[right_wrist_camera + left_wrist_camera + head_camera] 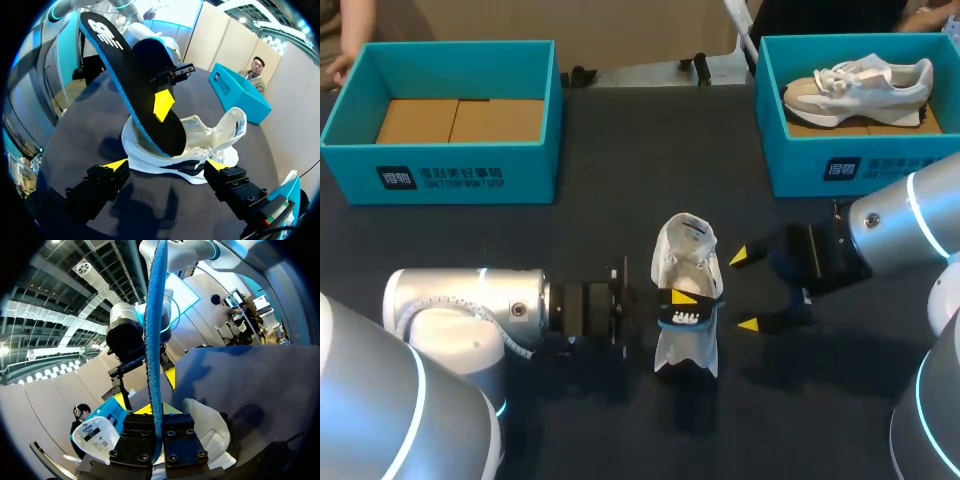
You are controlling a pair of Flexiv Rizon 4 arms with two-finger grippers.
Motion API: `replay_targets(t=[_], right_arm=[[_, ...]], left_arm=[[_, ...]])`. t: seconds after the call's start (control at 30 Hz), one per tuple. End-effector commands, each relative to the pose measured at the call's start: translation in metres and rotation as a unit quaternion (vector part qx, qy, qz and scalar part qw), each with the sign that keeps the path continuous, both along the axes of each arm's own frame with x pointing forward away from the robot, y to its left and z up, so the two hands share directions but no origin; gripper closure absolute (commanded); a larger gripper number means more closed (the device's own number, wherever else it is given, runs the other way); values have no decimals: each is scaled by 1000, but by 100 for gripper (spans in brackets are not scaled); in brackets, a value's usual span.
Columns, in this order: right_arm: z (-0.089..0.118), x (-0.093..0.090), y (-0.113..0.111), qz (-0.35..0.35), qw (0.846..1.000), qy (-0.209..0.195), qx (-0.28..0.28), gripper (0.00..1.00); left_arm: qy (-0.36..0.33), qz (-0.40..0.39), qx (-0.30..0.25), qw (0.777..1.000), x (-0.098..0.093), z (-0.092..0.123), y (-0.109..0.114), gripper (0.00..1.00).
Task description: Take the shoe out of the shoebox, open the shoe tongue, remove and reinsert the insole, then place the shoe into the shoebox
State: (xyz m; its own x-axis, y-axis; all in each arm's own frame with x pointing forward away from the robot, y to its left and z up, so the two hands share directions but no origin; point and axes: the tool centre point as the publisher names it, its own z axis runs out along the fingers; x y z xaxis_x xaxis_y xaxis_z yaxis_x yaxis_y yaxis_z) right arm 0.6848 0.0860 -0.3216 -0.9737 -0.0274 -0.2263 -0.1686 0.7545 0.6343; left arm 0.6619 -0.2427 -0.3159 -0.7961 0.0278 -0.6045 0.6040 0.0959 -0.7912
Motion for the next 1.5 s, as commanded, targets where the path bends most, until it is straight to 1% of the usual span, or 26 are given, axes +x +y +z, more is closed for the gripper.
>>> replay_targets(t=[0.03, 0.3, 0.97, 1.37, 1.4, 1.43, 1.47, 1.5], right_arm=[[0, -1, 0, -1, 1000, -1, 0, 0], [0, -1, 0, -1, 1000, -1, 0, 0], [0, -1, 0, -1, 1000, -1, 0, 0], [0, -1, 0, -1, 1000, -1, 0, 0], [0, -1, 0, -1, 1000, -1, 0, 0], [0, -1, 0, -1, 1000, -1, 0, 0], [0, -1, 0, -1, 1000, -1, 0, 0], [0, -1, 0, -1, 1000, -1, 0, 0]], left_arm=[[-4, 4, 7, 1000, 2, -4, -3, 100], [-11, 7, 14, 1000, 9, -10, -4, 100], [-38, 10, 57, 998, 28, -29, -3, 100], [-36, 12, 64, 997, 38, -37, -4, 100], [-36, 13, 64, 997, 38, -37, -4, 87], [-35, 13, 64, 997, 37, -36, -4, 58], [-33, 12, 64, 997, 36, -35, -3, 54], [-31, 12, 64, 997, 36, -35, -3, 54]])
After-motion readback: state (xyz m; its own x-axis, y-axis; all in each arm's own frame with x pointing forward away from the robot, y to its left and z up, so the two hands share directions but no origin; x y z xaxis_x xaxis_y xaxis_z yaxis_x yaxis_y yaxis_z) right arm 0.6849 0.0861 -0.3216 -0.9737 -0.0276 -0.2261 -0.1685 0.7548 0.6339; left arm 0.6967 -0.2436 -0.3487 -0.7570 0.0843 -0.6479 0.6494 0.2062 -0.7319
